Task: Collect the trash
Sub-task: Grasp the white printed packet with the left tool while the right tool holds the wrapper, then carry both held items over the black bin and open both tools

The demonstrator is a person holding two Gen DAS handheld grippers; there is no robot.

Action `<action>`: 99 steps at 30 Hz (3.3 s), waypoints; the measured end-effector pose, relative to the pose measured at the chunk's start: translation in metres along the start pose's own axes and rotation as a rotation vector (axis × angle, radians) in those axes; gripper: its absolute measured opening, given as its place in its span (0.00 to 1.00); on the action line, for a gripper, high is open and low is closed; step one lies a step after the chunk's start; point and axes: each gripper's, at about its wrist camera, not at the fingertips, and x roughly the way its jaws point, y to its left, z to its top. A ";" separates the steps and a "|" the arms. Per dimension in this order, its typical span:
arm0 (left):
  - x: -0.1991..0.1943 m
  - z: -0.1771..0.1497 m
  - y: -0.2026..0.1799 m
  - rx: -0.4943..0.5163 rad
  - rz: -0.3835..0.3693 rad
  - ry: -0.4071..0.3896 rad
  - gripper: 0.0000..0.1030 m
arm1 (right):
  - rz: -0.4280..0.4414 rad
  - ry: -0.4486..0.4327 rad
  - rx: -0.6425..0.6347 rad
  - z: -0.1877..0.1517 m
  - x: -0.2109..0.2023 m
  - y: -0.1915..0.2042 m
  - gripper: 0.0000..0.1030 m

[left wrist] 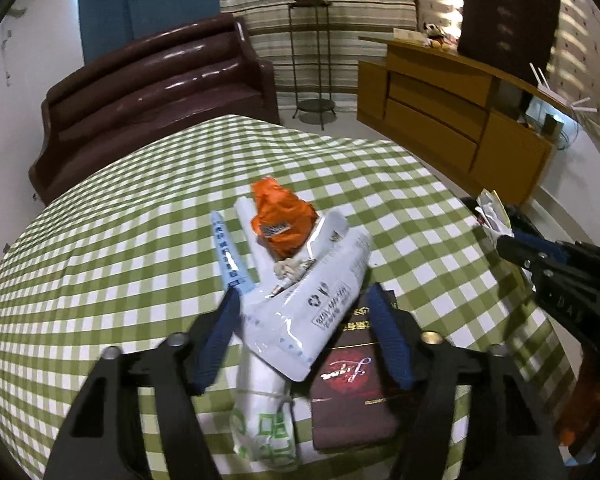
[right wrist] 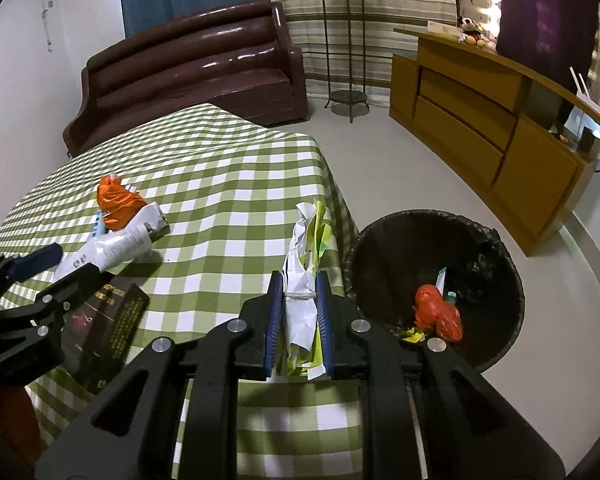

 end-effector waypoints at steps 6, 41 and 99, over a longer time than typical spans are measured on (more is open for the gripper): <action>0.001 -0.003 -0.004 0.013 -0.012 -0.010 0.38 | -0.001 0.009 0.010 -0.001 0.005 -0.005 0.16; -0.030 0.022 -0.023 -0.098 -0.035 -0.161 0.28 | -0.053 -0.060 0.060 0.008 -0.018 -0.044 0.16; 0.066 0.071 -0.177 0.049 -0.084 -0.066 0.55 | -0.146 -0.084 0.201 0.012 0.002 -0.164 0.30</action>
